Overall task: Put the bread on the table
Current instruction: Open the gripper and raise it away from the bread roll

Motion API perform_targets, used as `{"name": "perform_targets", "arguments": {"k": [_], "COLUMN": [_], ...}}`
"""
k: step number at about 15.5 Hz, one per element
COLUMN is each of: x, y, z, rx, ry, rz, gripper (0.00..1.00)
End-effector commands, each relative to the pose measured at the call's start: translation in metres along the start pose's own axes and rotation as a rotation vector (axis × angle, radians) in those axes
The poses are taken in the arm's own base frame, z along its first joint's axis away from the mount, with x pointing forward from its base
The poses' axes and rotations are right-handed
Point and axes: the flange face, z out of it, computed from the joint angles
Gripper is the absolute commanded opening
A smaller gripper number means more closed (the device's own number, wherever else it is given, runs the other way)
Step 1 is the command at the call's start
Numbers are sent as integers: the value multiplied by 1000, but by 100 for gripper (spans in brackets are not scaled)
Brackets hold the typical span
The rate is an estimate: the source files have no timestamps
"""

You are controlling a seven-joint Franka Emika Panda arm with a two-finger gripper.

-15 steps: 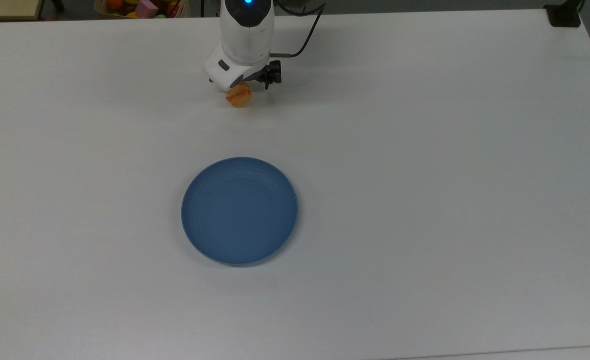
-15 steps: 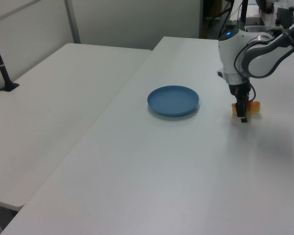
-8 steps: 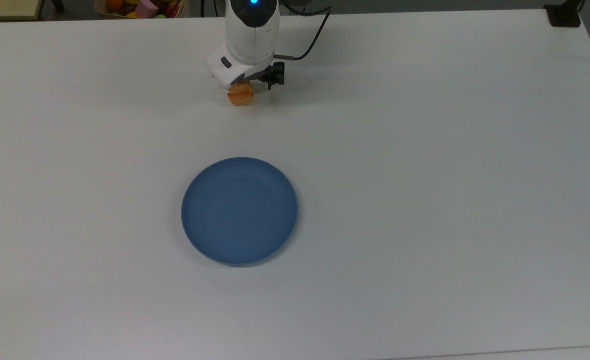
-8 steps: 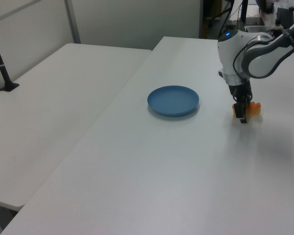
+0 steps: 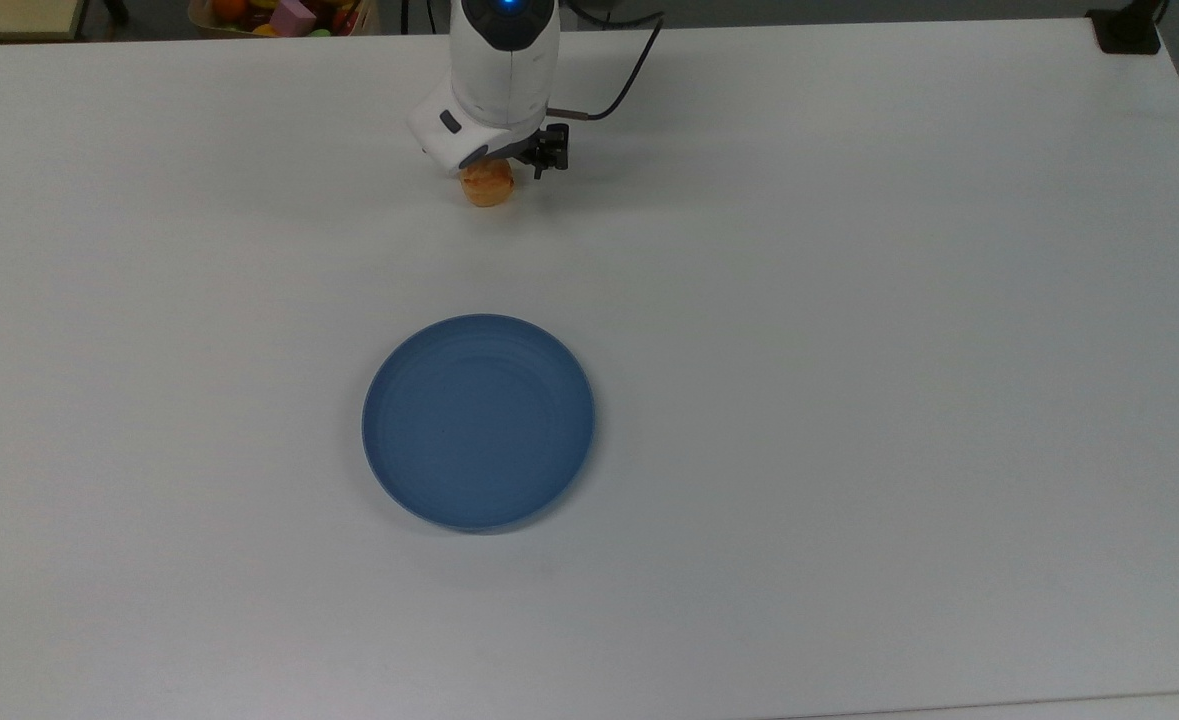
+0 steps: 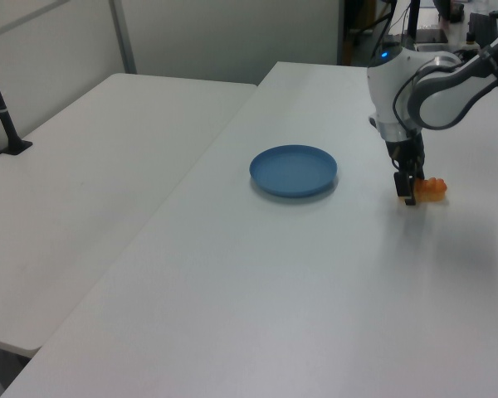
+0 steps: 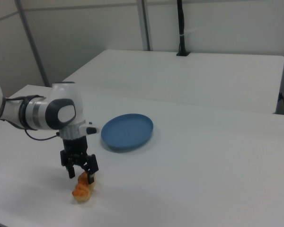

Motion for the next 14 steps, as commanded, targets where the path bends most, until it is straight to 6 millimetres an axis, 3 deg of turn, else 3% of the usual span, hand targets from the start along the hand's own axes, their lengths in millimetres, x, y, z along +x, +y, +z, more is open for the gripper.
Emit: {"name": "perform_targets", "arguments": {"k": [1,5,7,10,14], "x": [11,34,40,42,35], "y": [25,71,100,122,139], "z": [-72,-164,-197,-224,-231], "rx": [-7,26,40,52,51], "ry": [59,219,275,295,278], "rz": [38,111,147,188,216], "gripper": [100,100,100,100,100]}}
